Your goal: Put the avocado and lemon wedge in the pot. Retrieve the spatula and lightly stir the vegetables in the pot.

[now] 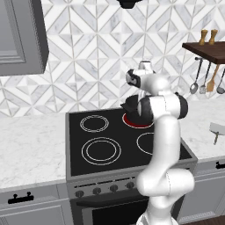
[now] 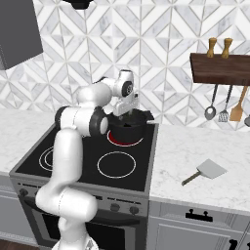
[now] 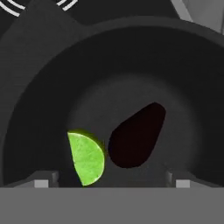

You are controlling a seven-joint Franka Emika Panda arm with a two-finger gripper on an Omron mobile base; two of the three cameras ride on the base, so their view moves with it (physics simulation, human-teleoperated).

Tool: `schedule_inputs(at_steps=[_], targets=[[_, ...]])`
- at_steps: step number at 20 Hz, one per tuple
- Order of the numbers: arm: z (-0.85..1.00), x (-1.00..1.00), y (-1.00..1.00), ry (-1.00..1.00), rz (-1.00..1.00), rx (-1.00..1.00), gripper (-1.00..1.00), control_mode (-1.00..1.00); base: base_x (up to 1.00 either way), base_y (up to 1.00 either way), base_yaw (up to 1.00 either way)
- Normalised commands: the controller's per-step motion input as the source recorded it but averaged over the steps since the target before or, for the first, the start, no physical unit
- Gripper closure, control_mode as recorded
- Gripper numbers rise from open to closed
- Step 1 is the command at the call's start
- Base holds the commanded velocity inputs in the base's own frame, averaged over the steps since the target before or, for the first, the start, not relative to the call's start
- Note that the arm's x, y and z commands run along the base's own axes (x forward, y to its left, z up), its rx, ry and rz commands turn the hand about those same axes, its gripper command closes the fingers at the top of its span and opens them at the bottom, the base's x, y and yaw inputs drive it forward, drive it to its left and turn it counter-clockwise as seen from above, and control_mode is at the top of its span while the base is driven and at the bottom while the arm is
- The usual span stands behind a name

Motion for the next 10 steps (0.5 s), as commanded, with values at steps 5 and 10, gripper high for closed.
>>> schedule_inputs(at_steps=[5,10], targets=[[0.6,-0.67,-0.32,-0.01,-0.18,0.0,-1.0,-1.0,0.0,0.0,0.0],[0.0,-0.88,-0.59,0.08,-0.45,0.0,-1.0,-1.0,0.0,0.0,0.0]])
